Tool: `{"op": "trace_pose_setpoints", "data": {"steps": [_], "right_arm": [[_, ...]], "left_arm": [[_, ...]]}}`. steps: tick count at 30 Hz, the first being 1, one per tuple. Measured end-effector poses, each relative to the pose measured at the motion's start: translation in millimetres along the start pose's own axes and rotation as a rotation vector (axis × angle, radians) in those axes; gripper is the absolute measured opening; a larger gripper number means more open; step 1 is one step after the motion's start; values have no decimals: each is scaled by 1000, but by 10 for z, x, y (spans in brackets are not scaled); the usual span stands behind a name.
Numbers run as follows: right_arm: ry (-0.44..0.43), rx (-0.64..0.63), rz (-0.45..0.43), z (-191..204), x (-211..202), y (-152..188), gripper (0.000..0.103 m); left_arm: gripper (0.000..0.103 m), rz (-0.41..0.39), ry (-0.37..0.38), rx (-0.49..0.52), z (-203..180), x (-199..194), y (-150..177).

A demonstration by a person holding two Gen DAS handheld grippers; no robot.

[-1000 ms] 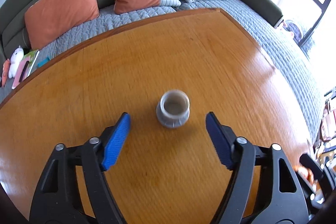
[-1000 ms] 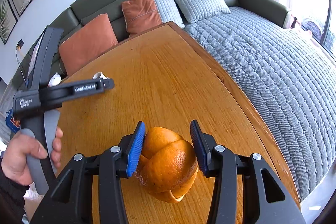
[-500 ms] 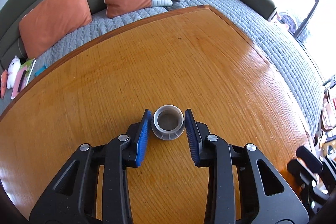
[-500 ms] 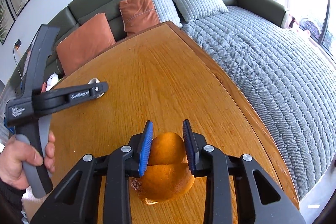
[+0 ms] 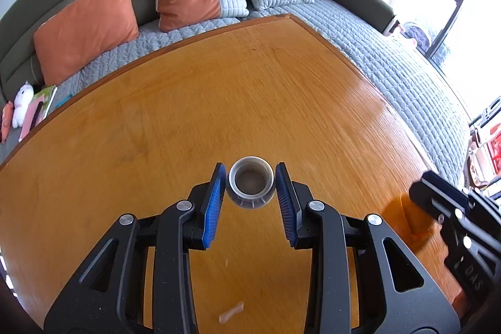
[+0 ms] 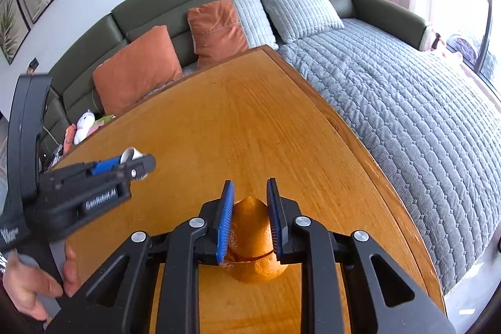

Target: Collect trash

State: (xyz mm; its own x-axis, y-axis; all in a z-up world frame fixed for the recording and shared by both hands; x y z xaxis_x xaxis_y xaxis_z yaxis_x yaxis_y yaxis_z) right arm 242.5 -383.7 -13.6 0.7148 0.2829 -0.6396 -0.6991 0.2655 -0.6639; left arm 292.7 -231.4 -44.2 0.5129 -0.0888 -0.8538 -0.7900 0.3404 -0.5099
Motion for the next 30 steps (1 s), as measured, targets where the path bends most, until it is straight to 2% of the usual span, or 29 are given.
{"op": "trace_pose_setpoints", "data": {"steps": [1,2,3,17,20,24,25,27,28,30], "right_arm": [[-3,-7,-2,55,-42,11,18],[-8,-13,-3,104,-74,22,4],[-17,-22,-6,188,-133,34,0],[-87,-159,-33,1082,-572,264,0],[-87,-144,-3,1055,-543,378,0],[-37,-128,93,844,-321,625,0],[-24,-128,112,798,-264,681,4],[4,-133,125,729,-174,746,38],[26,-144,99,701,-165,737,58],[24,-166,81,711,-133,736,62]], "left_arm": [[33,-2,1,-5,10,-59,40],[33,-3,3,-12,26,-116,85],[33,-7,2,-23,65,-203,150],[33,-48,-21,-139,578,-920,842],[33,-50,-38,-161,712,-1011,977],[33,-56,-52,-181,823,-1113,1099],[33,-57,-52,-190,841,-1140,1143],[33,-55,-52,-205,883,-1168,1213],[33,-52,-52,-208,899,-1179,1258],[33,-48,-53,-215,904,-1199,1329]]}}
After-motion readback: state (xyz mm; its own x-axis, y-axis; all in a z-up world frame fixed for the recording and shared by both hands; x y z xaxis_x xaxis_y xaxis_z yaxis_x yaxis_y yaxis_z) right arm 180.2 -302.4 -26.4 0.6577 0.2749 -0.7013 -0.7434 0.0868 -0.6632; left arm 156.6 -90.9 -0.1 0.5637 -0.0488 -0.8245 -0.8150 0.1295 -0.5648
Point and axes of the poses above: each gripper's, at about its wrist camera, not at the fingertips, and x roughly the way its jaws point, z to its left, y to its underside, the point moved 10 cm from there along x, roughly the way its jaws point, and after that the axes turned 10 degrees about -y, right-handed, at the moved point
